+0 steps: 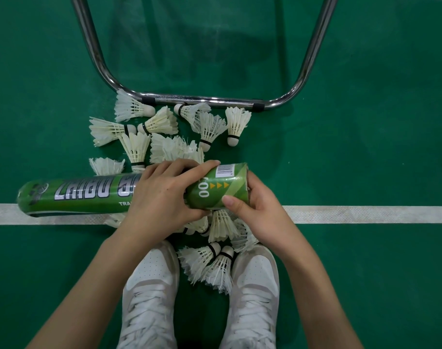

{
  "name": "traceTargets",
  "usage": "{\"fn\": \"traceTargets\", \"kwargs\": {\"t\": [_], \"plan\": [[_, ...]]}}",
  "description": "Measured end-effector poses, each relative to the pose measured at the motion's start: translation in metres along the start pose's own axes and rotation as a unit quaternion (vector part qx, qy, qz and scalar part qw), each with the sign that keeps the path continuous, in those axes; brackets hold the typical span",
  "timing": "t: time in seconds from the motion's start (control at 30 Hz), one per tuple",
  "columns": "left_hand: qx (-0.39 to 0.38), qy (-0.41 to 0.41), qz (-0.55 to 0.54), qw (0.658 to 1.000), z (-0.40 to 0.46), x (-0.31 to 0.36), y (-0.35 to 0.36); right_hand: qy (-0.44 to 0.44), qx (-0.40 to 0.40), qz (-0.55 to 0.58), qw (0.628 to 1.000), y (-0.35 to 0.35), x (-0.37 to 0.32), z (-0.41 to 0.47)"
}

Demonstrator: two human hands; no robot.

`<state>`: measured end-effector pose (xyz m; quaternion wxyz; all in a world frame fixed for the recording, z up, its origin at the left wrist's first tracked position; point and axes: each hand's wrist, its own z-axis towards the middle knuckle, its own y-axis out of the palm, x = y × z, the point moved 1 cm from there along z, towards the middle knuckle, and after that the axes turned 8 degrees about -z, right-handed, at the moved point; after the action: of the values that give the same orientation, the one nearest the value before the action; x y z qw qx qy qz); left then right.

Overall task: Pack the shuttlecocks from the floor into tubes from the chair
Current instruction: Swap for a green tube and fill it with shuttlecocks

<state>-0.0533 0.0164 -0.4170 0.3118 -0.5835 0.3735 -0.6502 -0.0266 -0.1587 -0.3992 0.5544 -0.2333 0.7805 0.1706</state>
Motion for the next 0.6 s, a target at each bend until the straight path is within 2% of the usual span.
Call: {"fn": "traceTargets", "kwargs": {"t": [0.27,0.5,0.6], "plan": [[0.008,-0.001,0.004,1.000,-0.002,-0.006,0.000,0.000,0.090,-0.079,0.993,-0.025,0.010,-0.020],[0.012,0.005,0.013,1.000,-0.002,-0.007,0.004,0.061,0.174,-0.168,0.968,-0.060,0.050,-0.036],[0.014,0.013,0.025,1.000,-0.004,-0.008,0.006,0.103,0.185,-0.226,0.951,-0.064,0.069,-0.038]]}}
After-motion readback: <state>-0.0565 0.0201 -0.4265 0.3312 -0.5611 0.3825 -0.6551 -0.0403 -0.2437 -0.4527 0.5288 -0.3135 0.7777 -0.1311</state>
